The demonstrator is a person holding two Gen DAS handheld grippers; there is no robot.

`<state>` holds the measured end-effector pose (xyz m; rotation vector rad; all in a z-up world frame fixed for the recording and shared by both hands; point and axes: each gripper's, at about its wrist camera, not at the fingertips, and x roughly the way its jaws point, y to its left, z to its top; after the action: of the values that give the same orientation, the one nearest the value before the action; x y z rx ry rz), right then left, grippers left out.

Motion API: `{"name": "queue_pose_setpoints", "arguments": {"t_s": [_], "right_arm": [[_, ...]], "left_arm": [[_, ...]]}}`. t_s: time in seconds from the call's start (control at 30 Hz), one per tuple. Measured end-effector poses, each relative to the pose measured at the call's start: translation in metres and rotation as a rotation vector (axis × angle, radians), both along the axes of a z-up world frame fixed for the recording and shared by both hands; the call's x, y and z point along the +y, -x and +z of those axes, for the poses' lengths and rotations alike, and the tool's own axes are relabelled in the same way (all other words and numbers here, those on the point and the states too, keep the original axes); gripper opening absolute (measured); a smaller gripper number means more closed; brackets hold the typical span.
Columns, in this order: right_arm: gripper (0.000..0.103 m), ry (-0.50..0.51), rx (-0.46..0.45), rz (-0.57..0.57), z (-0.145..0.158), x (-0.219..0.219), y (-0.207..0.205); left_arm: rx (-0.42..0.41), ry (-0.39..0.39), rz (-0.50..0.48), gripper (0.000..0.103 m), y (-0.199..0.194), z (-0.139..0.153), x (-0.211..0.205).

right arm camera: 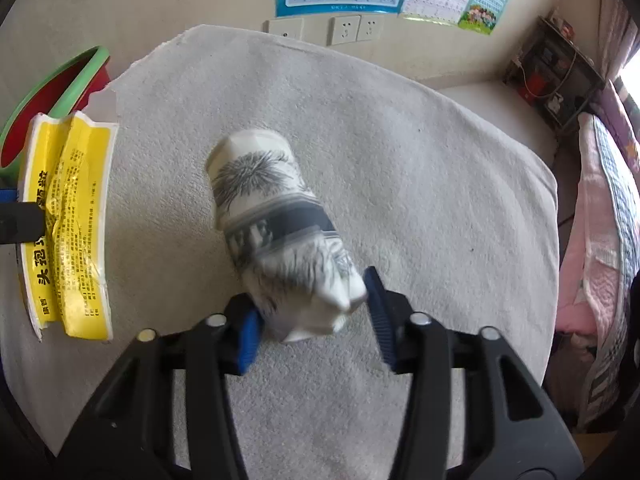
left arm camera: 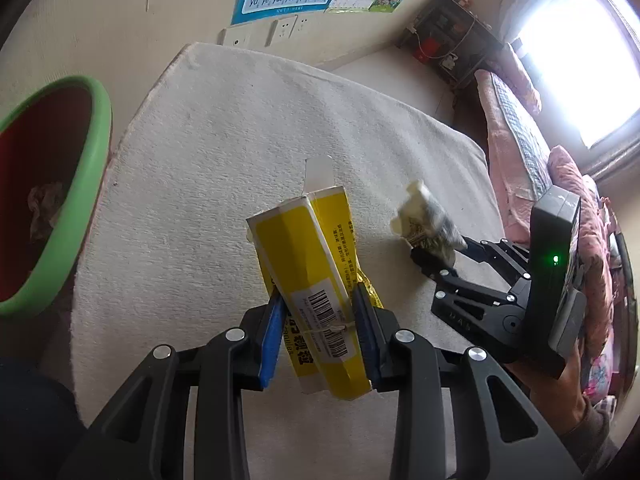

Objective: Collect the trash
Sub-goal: 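Grasp the yellow box with the left tool while the right tool grasps the paper cup, then carry the yellow box and paper cup over the bucket with both tools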

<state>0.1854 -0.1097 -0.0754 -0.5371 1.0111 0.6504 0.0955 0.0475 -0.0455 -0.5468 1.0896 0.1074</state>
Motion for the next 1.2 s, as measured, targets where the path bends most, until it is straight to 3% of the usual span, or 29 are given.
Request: {"name": "queue_pose_setpoints", "arguments": {"t_s": [0.1, 0.3, 0.6, 1.2], "right_arm": [[0.044, -0.027, 0.003, -0.009, 0.008, -0.005, 0.006], [0.044, -0.166, 0.060, -0.097, 0.039, -0.031, 0.012], [0.044, -0.235, 0.015, -0.150, 0.079, -0.040, 0.038], [0.044, -0.268, -0.035, -0.108, 0.113, -0.006, 0.069]], "left_arm": [[-0.004, -0.047, -0.016, 0.031, 0.002, 0.004, -0.003], [-0.019, -0.060, -0.025, 0.031, 0.006, 0.010, -0.006], [-0.061, -0.104, -0.045, 0.031, 0.015, 0.028, -0.020], [-0.134, -0.127, 0.035, 0.032, 0.049, 0.055, 0.022]]}}
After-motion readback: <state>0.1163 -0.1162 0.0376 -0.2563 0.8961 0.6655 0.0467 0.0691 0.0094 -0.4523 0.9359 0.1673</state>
